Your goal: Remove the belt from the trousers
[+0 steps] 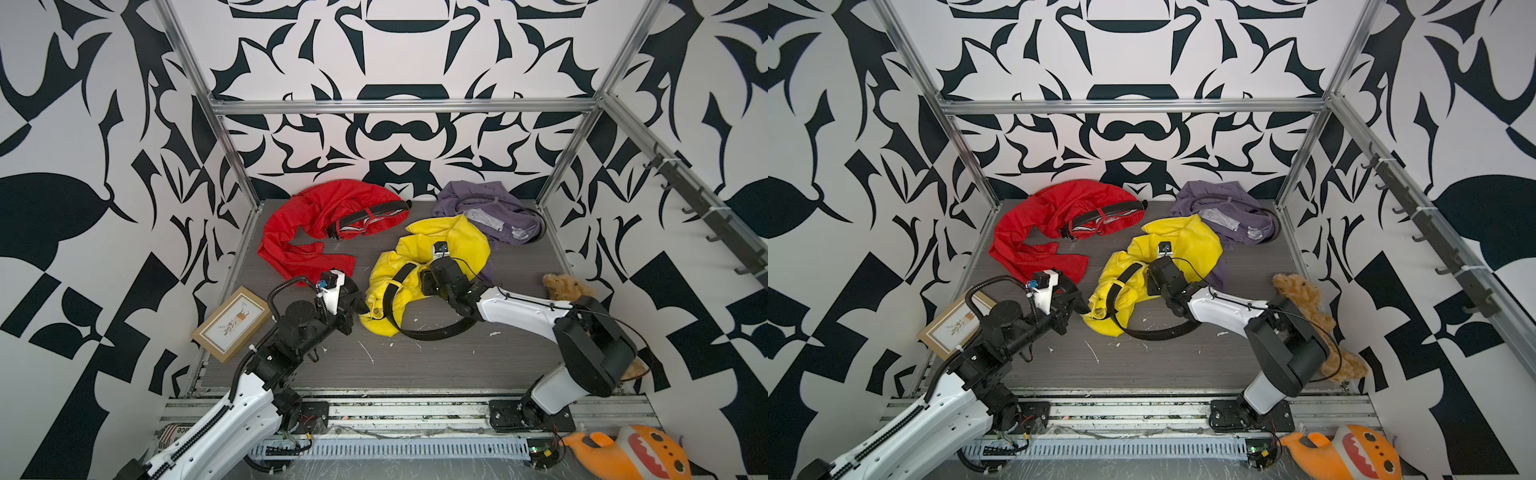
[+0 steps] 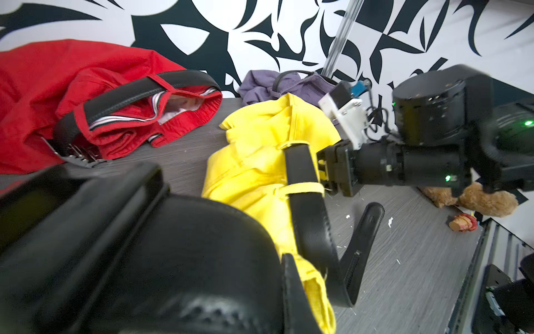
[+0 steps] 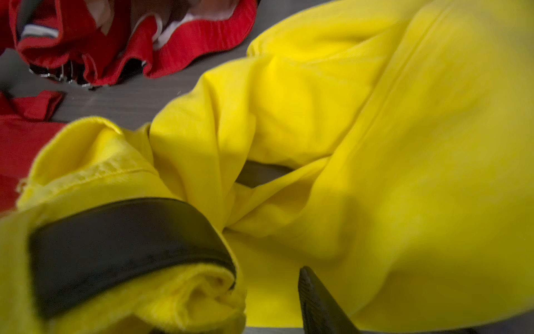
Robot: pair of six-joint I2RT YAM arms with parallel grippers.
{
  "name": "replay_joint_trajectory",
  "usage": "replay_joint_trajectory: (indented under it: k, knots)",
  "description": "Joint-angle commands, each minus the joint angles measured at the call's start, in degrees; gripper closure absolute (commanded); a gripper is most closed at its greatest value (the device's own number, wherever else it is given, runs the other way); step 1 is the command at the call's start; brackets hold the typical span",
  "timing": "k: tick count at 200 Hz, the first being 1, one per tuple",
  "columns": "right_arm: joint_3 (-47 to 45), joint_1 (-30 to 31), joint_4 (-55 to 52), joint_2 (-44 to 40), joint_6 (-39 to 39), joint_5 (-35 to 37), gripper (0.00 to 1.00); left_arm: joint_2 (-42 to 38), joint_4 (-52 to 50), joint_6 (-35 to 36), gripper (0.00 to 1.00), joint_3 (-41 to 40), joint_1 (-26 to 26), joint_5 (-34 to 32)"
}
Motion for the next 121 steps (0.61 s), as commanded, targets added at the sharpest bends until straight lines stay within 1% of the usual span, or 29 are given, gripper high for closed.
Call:
replay_joint_trajectory:
  k: [1, 8, 16, 30, 36, 53, 80, 98, 121]
  knots:
    - [2.02, -7.03, -8.77, -3.18, -4.08, 6.43, 0.48, -1.98, -2.69, 1.65, 1.00, 3.87, 3.03, 3.10]
    - [2.25, -8.66, -8.92, -3.31, -4.37, 4.34, 0.48, -1.98, -2.63, 1.40, 1.00, 4.06, 3.57, 3.92]
    - [2.30, -9.76, -8.18, -3.60, -4.92, -0.01, 0.47, -1.61, -2.25, 1.10, 1.00, 4.17, 3.88, 4.77]
    - [2.32, -9.65, -7.45, -3.96, -6.52, -3.72, 0.46, -0.41, -1.26, 0.53, 1.00, 4.23, 3.91, 5.82]
    - [1.73, -9.66, -5.72, -3.98, -7.01, -8.69, 0.43, 0.19, -0.76, 0.19, 1.00, 4.10, 3.90, 6.18]
    - [-0.16, -9.57, -1.05, -3.78, -6.69, -15.29, 0.40, 1.54, 1.43, -0.90, 1.00, 3.80, 3.90, 7.19]
    - [-0.10, -9.32, 2.73, -0.35, -5.34, -20.15, 0.32, 3.31, 4.18, -2.25, 1.00, 3.26, 3.90, 8.15]
    - [1.17, -8.99, 5.88, 4.02, -4.98, -25.10, 0.27, 3.90, 4.82, -2.54, 1.00, 3.21, 3.90, 8.47]
    - [1.44, -7.33, 12.55, 7.93, -5.18, -25.94, 0.20, 3.74, 4.63, -2.61, 1.00, 3.24, 3.91, 8.30]
